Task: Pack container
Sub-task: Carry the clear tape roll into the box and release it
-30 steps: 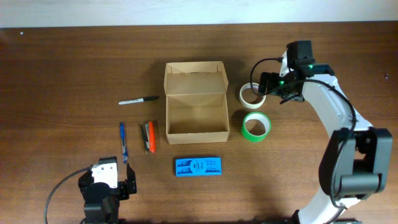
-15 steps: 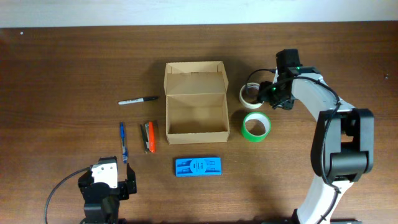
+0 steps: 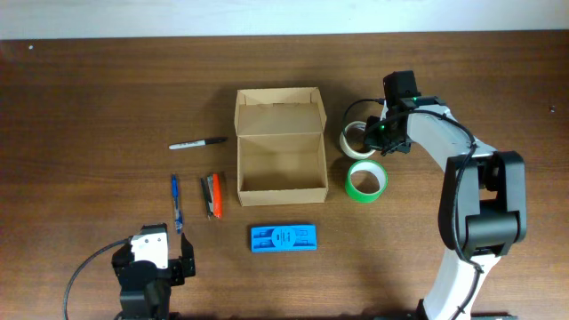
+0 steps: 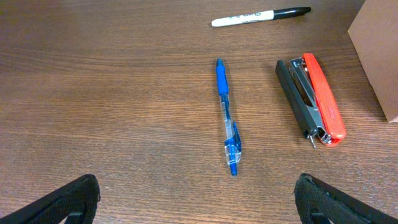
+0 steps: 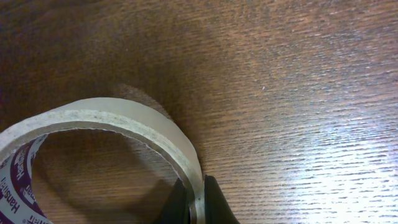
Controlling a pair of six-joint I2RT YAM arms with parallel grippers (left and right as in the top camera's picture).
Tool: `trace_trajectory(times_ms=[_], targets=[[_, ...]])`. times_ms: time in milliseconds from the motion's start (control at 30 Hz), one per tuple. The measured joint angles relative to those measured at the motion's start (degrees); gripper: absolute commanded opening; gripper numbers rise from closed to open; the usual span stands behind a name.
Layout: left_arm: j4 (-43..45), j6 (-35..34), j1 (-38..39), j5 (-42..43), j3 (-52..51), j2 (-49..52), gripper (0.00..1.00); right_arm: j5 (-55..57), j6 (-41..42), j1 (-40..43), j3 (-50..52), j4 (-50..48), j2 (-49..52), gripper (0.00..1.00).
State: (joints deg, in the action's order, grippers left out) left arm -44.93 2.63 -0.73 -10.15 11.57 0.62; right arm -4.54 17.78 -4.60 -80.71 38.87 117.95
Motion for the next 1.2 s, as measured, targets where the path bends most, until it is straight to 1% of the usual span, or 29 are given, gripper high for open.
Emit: trace_trajectory(times_ms=[167, 233, 433, 567, 667, 733, 867, 1033, 1200], targets=[[0.0, 0.0, 0.0, 0.02, 0.0, 0.0, 1.0, 0.04, -0.04, 0.0, -0.76, 1.01, 0.0, 0.04], [0.0, 0.0, 0.0, 0.02, 0.0, 0.0, 1.0, 0.11, -0.48, 0.0, -2.64, 2.71, 0.0, 0.04], [-0.02, 0.02, 0.0, 0.02, 0.0, 0.0, 1.0, 2.27, -3.54, 0.0, -13.55, 11.04, -0.7, 0.04], [-0.02, 0.0, 0.0, 0.0, 0.0, 0.0, 1.0, 3.34, -9.27, -0.72, -21.22, 17.81, -4.94, 0.04], [0.0, 0.0, 0.0, 0.02, 0.0, 0.0, 0.99, 2.8, -17.07, -4.9, -23.74, 22.27, -8.94, 0.04], [0.0, 0.0, 0.0, 0.02, 0.0, 0.0, 1.0, 1.92, -20.39, -8.11, -23.87, 23.28, -9.7, 0.04], [-0.02, 0.0, 0.0, 0.0, 0.0, 0.0, 1.0, -0.79, -26.95, -19.56, -23.87, 24.17, -9.81, 0.04], [-0.02, 0.0, 0.0, 0.0, 0.0, 0.0, 0.99, -1.05, -30.91, -26.86, -23.74, 24.06, -9.81, 0.04], [-0.02, 0.02, 0.0, 0.0, 0.0, 0.0, 1.0, 0.26, -31.98, -28.13, -18.84, 19.06, -9.86, 0.04]])
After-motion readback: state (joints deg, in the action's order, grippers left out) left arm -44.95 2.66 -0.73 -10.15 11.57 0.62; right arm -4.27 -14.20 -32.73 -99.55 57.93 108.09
